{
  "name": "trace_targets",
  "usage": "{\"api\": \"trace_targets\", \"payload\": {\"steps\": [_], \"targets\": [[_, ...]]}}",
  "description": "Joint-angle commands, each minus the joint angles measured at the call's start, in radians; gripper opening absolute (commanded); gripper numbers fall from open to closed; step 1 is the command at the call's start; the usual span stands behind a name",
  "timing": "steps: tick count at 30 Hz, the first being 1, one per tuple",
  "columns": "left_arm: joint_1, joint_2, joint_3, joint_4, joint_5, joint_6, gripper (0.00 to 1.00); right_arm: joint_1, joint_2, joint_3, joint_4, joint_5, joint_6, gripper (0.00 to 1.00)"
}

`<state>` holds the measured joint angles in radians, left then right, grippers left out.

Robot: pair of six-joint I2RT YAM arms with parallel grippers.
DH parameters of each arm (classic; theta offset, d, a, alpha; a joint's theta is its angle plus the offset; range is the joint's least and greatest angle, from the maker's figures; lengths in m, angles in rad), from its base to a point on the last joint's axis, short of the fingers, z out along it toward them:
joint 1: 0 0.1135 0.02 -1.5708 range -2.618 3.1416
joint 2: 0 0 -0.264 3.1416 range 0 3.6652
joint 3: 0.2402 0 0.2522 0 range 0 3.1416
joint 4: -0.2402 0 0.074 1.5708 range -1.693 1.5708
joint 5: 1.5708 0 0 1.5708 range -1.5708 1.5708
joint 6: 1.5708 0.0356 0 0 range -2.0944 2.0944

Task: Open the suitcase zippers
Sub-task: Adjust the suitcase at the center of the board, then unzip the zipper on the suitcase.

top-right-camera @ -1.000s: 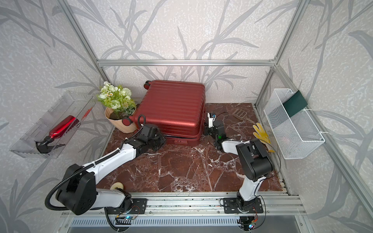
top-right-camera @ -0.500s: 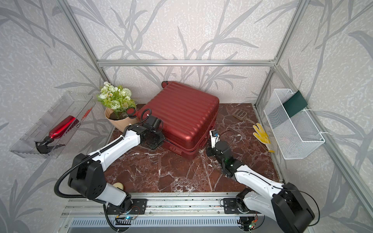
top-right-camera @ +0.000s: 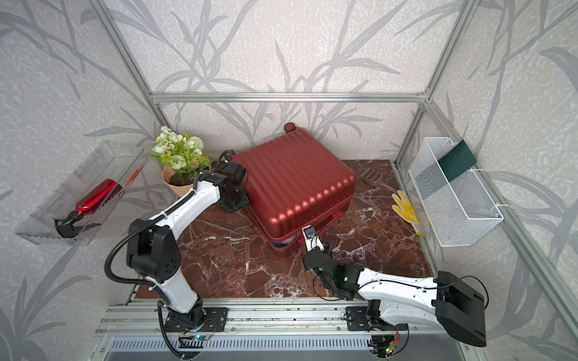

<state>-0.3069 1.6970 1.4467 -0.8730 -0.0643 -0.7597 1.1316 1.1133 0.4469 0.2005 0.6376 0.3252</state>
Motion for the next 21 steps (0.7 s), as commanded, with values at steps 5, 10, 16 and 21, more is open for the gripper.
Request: {"api": "trace_targets", "payload": {"steps": [5,10,16,21], "targets": [[-0.043,-0.333,-0.297,0.232,0.030,-0.097,0.50,-0.023,0.180,0.120,0.113,-0.158,0.018,0.00],[-0.138,-0.442,-0.492,0.347,0.097,-0.255,0.48,-0.030,0.208,0.139,0.122,-0.172,0.034,0.00],[-0.244,-0.459,-0.606,0.436,0.100,-0.326,0.35,-0.036,0.193,0.127,0.101,-0.171,0.048,0.00],[-0.272,-0.480,-0.678,0.497,0.099,-0.326,0.34,-0.042,0.198,0.126,0.103,-0.180,0.053,0.00]]}}
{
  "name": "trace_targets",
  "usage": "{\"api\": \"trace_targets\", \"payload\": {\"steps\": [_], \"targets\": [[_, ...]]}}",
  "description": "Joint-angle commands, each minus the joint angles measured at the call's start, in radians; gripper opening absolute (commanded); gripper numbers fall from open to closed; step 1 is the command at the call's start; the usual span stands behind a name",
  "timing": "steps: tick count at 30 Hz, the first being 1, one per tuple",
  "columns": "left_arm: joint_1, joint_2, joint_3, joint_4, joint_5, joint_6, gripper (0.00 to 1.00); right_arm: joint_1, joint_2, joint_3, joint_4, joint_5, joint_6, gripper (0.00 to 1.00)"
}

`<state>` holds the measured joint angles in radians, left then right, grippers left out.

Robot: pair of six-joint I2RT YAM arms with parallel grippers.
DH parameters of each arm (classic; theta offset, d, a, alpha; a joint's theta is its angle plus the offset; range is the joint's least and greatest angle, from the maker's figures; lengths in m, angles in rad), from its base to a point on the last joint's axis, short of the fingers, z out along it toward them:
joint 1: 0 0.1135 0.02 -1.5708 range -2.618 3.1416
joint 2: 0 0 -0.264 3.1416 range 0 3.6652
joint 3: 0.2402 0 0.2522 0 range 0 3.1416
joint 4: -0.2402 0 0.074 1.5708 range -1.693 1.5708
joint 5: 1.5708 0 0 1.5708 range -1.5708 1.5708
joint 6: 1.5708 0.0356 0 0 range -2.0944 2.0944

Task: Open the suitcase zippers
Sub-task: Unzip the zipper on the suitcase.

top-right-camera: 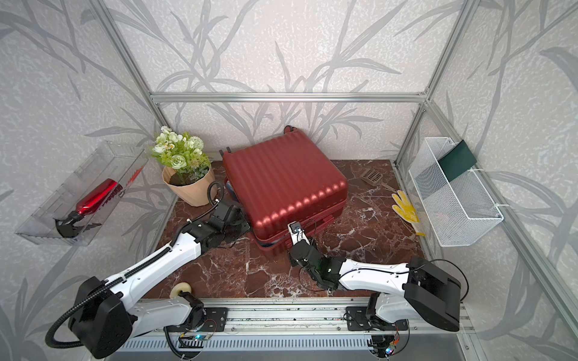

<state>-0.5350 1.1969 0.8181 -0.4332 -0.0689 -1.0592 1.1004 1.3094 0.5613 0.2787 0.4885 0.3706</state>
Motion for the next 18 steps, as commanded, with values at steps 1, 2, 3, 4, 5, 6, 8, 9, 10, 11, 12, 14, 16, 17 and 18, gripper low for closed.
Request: {"api": "trace_targets", "payload": {"steps": [1,2,3,4,5,6,8,9,10,11,12,14,16,17,18], "targets": [[-0.044,0.030,-0.056,0.061,0.104,-0.024,0.35,-0.010,0.006,0.012,0.029,-0.034,0.011,0.00],[-0.044,0.042,-0.062,0.066,0.101,-0.020,0.35,-0.011,0.010,0.014,0.034,-0.039,0.013,0.00],[-0.044,0.050,-0.070,0.070,0.096,-0.018,0.35,-0.011,0.014,0.017,0.034,-0.044,0.013,0.00],[-0.045,0.061,-0.085,0.077,0.090,-0.021,0.35,-0.011,0.018,0.021,0.032,-0.046,0.015,0.00],[-0.043,0.066,-0.103,0.094,0.090,-0.026,0.33,-0.011,0.020,0.022,0.032,-0.047,0.015,0.00],[-0.042,0.068,-0.119,0.104,0.090,-0.032,0.30,-0.011,0.020,0.022,0.032,-0.047,0.015,0.00],[-0.043,0.058,-0.155,0.122,0.090,-0.049,0.25,-0.021,0.015,0.020,0.024,-0.045,0.022,0.00],[-0.042,0.050,-0.171,0.133,0.092,-0.052,0.24,-0.028,0.009,0.016,0.022,-0.050,0.027,0.00],[-0.042,0.042,-0.188,0.137,0.089,-0.057,0.23,-0.036,0.003,0.012,0.021,-0.053,0.032,0.00],[-0.041,0.030,-0.204,0.140,0.084,-0.063,0.22,-0.042,-0.001,0.009,0.020,-0.054,0.034,0.00],[-0.041,0.019,-0.217,0.145,0.083,-0.066,0.21,-0.047,-0.005,0.006,0.018,-0.055,0.036,0.00],[-0.041,-0.001,-0.241,0.157,0.075,-0.075,0.17,-0.060,-0.010,0.004,0.018,-0.065,0.039,0.00],[-0.040,-0.014,-0.260,0.164,0.066,-0.088,0.15,-0.065,-0.010,0.004,0.019,-0.068,0.040,0.00],[-0.040,-0.023,-0.269,0.172,0.066,-0.088,0.16,-0.070,-0.011,0.005,0.022,-0.074,0.043,0.00],[-0.040,-0.032,-0.273,0.177,0.069,-0.084,0.17,-0.071,-0.009,0.006,0.022,-0.076,0.047,0.00]]}}
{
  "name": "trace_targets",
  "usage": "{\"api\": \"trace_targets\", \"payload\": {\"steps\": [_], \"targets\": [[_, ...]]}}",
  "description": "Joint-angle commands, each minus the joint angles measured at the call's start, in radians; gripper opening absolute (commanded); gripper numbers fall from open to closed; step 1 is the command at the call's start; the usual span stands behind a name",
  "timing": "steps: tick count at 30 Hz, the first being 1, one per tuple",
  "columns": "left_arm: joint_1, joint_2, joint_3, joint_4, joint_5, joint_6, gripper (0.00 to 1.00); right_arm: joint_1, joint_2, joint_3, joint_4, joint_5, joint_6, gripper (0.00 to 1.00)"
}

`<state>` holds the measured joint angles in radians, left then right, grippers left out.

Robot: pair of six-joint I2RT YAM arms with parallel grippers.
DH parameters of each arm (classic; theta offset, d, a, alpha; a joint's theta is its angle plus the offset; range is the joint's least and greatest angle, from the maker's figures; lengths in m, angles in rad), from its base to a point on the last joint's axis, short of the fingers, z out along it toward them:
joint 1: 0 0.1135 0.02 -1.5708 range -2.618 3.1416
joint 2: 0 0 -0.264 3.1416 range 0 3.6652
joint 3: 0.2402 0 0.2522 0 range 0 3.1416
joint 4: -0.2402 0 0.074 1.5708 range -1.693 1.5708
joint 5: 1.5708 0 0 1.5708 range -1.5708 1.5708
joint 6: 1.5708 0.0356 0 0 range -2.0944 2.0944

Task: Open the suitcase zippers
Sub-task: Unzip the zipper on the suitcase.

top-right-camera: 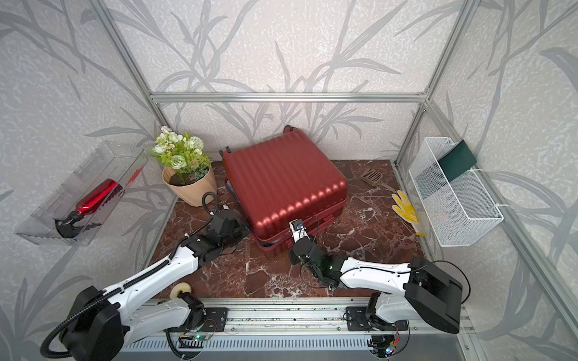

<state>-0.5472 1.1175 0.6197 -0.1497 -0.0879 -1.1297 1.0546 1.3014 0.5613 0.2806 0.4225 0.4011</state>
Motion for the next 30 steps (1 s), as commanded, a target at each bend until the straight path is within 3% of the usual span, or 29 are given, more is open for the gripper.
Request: {"api": "trace_targets", "payload": {"steps": [1,3,10,15,21,25,30], "targets": [[-0.028,0.032,-0.074,-0.106,0.094,0.006,0.18,-0.025,0.000,0.008,0.019,-0.013,0.019,0.00],[-0.030,-0.006,-0.062,-0.123,0.091,0.030,0.20,-0.025,0.001,0.009,0.019,-0.014,0.022,0.00],[-0.084,-0.168,0.075,-0.320,0.088,0.131,0.41,-0.073,0.036,0.031,0.018,-0.040,0.032,0.00],[-0.211,-0.168,0.130,-0.383,0.086,0.099,0.44,-0.073,0.067,0.046,0.031,-0.048,0.033,0.00],[-0.285,-0.086,0.117,-0.315,0.062,0.042,0.47,-0.074,0.082,0.053,0.041,-0.057,0.036,0.00],[-0.300,-0.023,0.112,-0.286,-0.002,0.021,0.48,-0.073,0.081,0.045,0.048,-0.061,0.040,0.00],[-0.298,-0.010,0.031,-0.269,-0.162,-0.078,0.45,-0.074,0.067,0.029,0.055,-0.067,0.044,0.00]]}}
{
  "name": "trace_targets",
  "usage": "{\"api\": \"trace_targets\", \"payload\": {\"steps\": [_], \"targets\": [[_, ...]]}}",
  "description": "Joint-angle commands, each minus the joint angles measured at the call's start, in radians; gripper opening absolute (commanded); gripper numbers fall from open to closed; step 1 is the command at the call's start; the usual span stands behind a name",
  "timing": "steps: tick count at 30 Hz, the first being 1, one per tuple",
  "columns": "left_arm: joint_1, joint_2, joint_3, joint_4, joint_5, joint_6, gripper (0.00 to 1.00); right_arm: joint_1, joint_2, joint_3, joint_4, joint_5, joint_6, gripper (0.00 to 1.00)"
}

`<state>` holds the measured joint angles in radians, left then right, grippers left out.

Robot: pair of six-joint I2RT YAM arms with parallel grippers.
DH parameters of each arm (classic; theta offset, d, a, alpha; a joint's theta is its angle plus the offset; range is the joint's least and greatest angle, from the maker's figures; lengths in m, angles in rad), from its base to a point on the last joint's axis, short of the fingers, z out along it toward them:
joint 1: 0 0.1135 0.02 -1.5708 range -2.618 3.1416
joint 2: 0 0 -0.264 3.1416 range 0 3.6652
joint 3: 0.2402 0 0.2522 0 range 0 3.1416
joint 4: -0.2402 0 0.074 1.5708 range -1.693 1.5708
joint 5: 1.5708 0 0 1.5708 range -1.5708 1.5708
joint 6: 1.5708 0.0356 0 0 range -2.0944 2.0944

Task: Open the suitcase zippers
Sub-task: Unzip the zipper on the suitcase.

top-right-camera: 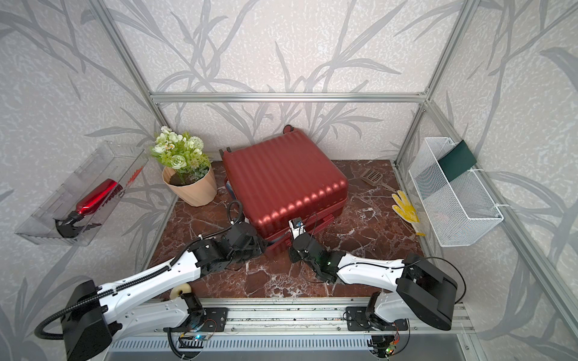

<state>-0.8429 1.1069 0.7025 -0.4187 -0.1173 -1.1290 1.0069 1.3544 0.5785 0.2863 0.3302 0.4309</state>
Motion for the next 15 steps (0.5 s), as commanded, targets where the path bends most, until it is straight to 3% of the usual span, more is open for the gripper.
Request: {"api": "trace_targets", "payload": {"steps": [1,7,9,11,15], "targets": [[-0.002,-0.011,-0.077,0.019,-0.148,-0.090,0.45,-0.026,0.011,0.008,0.049,0.024,0.015,0.00],[0.002,-0.047,-0.120,0.046,-0.205,-0.112,0.42,-0.026,0.005,-0.007,0.056,0.016,0.010,0.00],[0.010,-0.026,-0.117,0.023,-0.205,-0.110,0.27,-0.026,0.008,-0.005,0.053,0.027,0.003,0.00],[0.025,-0.009,-0.117,-0.015,-0.199,-0.113,0.02,-0.025,-0.002,-0.006,0.038,0.063,-0.008,0.00],[0.062,-0.041,-0.118,-0.124,-0.243,-0.098,0.00,-0.025,-0.059,0.002,-0.068,0.221,-0.075,0.00]]}}
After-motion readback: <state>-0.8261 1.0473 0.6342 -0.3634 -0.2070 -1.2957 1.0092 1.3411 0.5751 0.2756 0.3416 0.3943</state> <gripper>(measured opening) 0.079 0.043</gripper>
